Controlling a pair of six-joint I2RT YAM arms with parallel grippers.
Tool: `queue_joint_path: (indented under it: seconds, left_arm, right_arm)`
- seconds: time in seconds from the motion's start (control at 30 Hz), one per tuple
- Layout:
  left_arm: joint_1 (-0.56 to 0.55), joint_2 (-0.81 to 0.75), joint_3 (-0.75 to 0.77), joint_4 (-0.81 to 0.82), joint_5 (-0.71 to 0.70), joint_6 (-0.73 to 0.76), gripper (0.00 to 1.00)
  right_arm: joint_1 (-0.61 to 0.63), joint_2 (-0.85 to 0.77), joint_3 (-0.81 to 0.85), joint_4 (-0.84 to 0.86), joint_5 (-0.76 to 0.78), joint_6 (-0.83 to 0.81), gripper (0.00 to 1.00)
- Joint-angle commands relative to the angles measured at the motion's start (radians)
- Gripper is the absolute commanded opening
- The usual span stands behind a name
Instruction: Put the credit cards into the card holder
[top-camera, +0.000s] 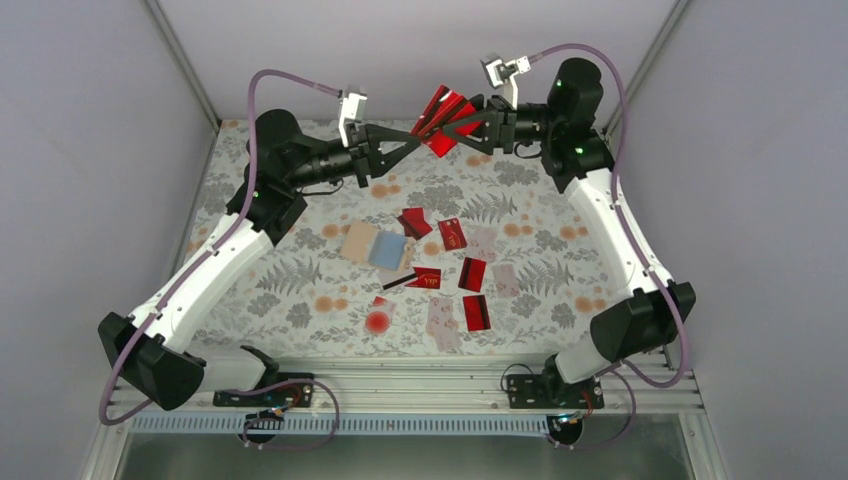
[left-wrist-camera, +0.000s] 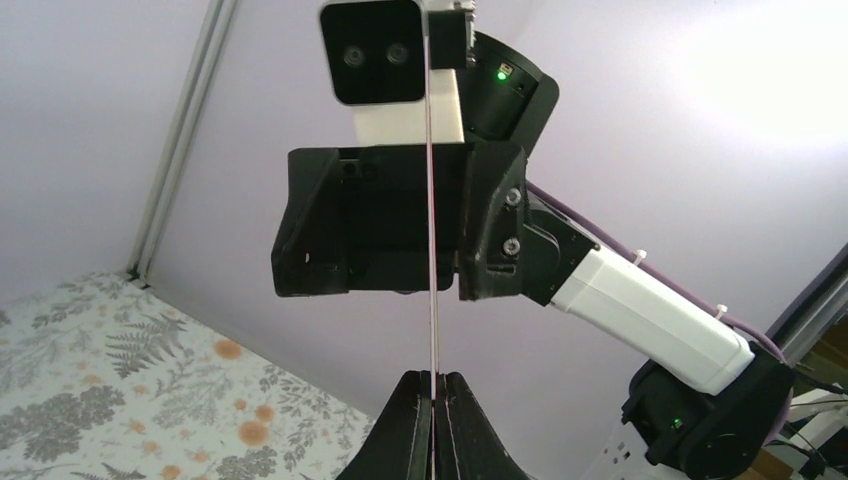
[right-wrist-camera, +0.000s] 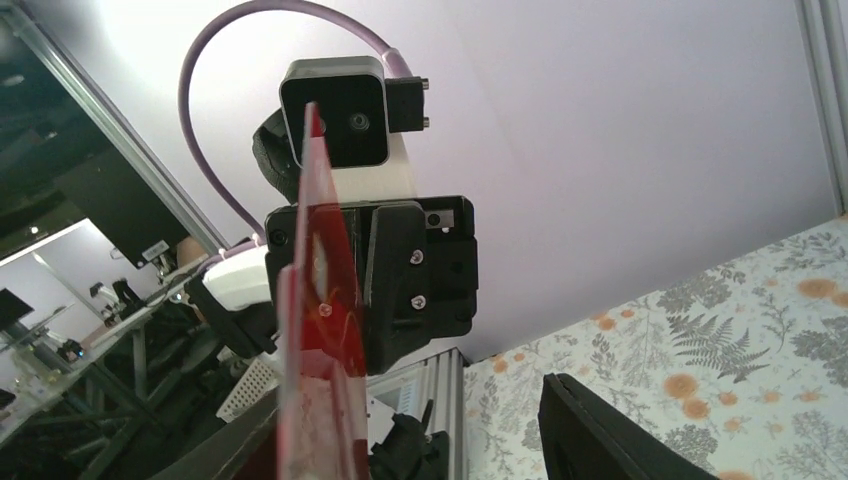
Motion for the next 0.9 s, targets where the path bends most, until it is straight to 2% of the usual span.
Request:
queue_joint_path:
  seconds: [0.0, 0.1, 0.17, 0.27, 0.43, 0.47, 0.5, 0.6, 0.7, 0.73, 0.77, 0.87]
  left_arm:
    - [-0.009, 0.004, 0.026, 0.029, 0.027, -0.007, 0.02]
    - [-0.01, 0.004, 0.026, 0.016, 0.024, 0.005, 0.02]
    - [-0.012, 0.001, 0.022, 0.019, 0.021, 0.005, 0.02]
    - [-0.012, 0.002, 0.022, 0.02, 0.016, 0.008, 0.02]
    - [-0.011, 0.007, 0.027, -0.009, 0.009, 0.024, 0.03]
    - [-0.012, 0.009, 0.038, -0.045, 0.002, 0.036, 0.05]
    - [-0.012, 0.012, 0.052, -0.095, -0.004, 0.074, 0.13]
    - [-0.011, 0.002, 0.092, -0.26, -0.034, 0.186, 0.56]
    - [-0.004, -0.031, 0.115, -0.39, -0.058, 0.285, 0.89]
    - [0.0, -0.037, 0.126, -0.427, -0.057, 0.314, 0.97]
    - [0.004, -0.039, 0.138, -0.463, -0.05, 0.341, 1.0]
    - [0.034, -0.019, 0.193, -0.566, 0.017, 0.388, 1.0]
  right_arm:
    - [0.024, 0.022, 0.062, 0.041, 0.005, 0.048, 0.54]
    - [0.03, 0.023, 0.071, 0.049, 0.01, 0.063, 0.43]
    - [0.034, 0.02, 0.07, 0.051, 0.009, 0.066, 0.32]
    - [0.036, 0.011, 0.061, 0.048, 0.012, 0.064, 0.06]
    - [0.035, -0.005, 0.053, 0.032, 0.017, 0.058, 0.04]
    - [0.035, -0.006, 0.061, 0.021, 0.017, 0.05, 0.04]
    - [0.035, -0.007, 0.069, -0.002, 0.02, 0.035, 0.04]
    - [0.035, -0.012, 0.079, -0.091, 0.029, -0.033, 0.04]
    - [0.036, -0.024, 0.042, -0.144, 0.023, -0.086, 0.04]
    - [0.036, -0.026, 0.031, -0.169, 0.016, -0.108, 0.04]
    - [0.036, -0.027, 0.019, -0.196, 0.007, -0.131, 0.04]
    - [0.039, -0.043, -0.032, -0.236, -0.043, -0.191, 0.04]
